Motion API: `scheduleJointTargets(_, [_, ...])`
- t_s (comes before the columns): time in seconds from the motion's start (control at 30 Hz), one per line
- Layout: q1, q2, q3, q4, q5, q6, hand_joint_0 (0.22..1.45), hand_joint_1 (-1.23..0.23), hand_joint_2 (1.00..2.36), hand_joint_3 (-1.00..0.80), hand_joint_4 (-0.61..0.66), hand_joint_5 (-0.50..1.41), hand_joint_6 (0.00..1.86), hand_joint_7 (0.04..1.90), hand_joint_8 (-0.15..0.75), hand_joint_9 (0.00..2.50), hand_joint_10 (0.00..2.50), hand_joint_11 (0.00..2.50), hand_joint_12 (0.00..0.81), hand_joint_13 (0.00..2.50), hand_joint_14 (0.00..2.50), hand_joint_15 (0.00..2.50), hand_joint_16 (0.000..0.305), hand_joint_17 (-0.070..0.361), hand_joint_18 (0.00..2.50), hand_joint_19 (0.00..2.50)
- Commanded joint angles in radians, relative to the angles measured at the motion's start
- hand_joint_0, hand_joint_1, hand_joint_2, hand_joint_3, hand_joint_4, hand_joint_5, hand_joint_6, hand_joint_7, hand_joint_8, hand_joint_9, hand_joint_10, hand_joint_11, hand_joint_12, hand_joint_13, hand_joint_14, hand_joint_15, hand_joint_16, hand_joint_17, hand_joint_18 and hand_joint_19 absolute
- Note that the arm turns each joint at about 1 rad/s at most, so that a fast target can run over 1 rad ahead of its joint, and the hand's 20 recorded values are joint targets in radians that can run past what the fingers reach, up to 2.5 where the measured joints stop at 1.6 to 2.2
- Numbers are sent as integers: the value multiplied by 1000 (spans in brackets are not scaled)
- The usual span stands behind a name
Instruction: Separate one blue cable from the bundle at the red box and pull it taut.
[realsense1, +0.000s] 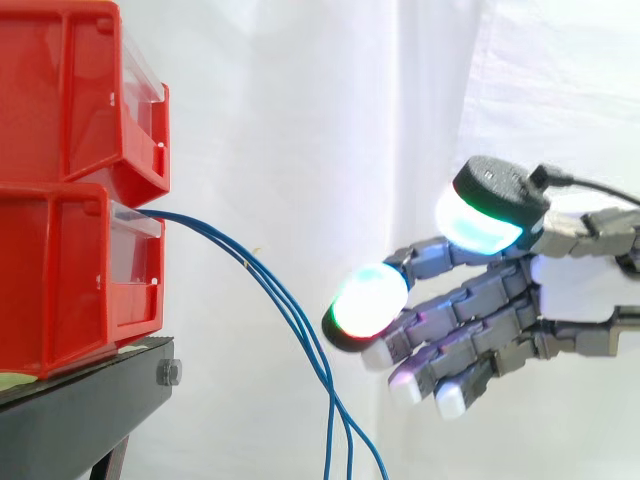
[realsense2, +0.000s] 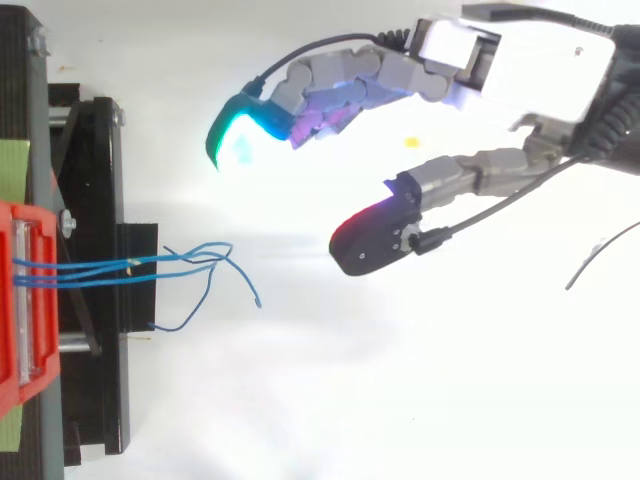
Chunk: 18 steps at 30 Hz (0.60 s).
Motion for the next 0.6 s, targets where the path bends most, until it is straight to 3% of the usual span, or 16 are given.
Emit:
scheduleJointTargets(0.0, [-5,-43,31,13,-10,6,517,-560,1002,-469,227,-187,503,847,314,583,7,350,345,634,11,333,42,95,620,513])
scheduleJointTargets(0.23, [-14,-101,90,24,-53,20,516,-561,1002,-469,231,-184,503,849,316,588,8,359,345,638,11,342,42,95,624,521])
scheduleJointTargets(0.3, [-14,-112,93,59,-56,23,515,-561,1002,-471,234,-182,503,851,315,589,8,352,345,638,11,340,42,95,624,521])
scheduleJointTargets(0.57, [-10,-113,96,97,-52,23,514,-556,1002,-470,236,-179,502,859,318,591,8,361,346,643,11,351,42,95,626,522])
